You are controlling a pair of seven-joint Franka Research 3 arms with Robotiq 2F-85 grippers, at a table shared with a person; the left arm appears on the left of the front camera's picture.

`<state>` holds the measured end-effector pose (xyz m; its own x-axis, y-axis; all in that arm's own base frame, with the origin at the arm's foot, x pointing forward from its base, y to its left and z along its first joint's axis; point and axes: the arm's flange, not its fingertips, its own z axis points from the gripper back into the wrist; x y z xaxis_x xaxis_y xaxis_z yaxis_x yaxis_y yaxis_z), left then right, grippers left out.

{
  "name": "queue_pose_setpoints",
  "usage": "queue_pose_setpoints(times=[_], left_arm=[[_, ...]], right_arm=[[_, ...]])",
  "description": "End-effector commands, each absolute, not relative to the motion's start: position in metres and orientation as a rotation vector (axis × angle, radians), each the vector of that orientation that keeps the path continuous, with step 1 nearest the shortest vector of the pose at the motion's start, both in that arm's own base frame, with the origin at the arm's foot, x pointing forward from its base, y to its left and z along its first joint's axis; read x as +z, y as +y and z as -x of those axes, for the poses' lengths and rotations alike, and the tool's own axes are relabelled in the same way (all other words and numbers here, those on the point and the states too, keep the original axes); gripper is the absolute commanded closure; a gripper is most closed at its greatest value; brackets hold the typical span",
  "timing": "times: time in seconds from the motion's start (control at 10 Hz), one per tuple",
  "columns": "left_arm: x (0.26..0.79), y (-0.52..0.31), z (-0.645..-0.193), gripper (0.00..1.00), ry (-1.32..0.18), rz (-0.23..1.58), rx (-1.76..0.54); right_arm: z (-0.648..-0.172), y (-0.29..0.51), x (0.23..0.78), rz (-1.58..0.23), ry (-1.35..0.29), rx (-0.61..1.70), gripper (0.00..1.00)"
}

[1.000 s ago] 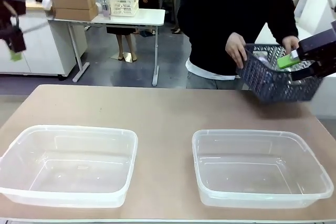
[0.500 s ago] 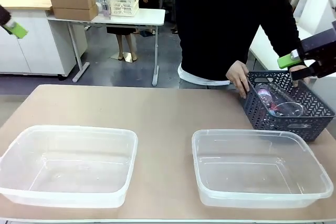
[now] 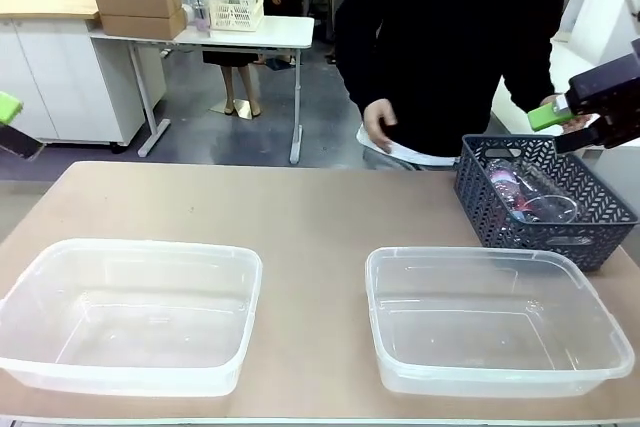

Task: Sort the waste into each basket.
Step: Pick up the Organizing box on the left side of the table and lift it.

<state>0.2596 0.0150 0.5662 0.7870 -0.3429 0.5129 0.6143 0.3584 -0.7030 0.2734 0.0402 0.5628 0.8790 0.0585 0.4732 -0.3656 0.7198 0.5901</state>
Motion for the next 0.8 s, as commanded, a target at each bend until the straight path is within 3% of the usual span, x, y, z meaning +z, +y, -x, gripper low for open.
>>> queue_pose_setpoints(times=[0.0,0.2,0.4,0.7], left_arm=[[0.59,0.009,-0.273,0.0,-0.422,0.98,-0.762],[0.59,0.009,-0.273,0.0,-0.422,0.98,-0.762],[0.591,0.013,-0.272,0.0,-0.268,0.899,-0.715],[0.578,0.062,-0.24,0.0,-0.05,0.712,-0.653]], right_arm=[[-0.276,0.039,0.563,-0.759,-0.455,0.273,0.0],[-0.276,0.039,0.563,-0.759,-0.455,0.273,0.0],[-0.272,0.067,0.572,-0.786,-0.406,0.316,0.0],[-0.231,0.234,0.59,-0.703,-0.293,0.357,0.0]])
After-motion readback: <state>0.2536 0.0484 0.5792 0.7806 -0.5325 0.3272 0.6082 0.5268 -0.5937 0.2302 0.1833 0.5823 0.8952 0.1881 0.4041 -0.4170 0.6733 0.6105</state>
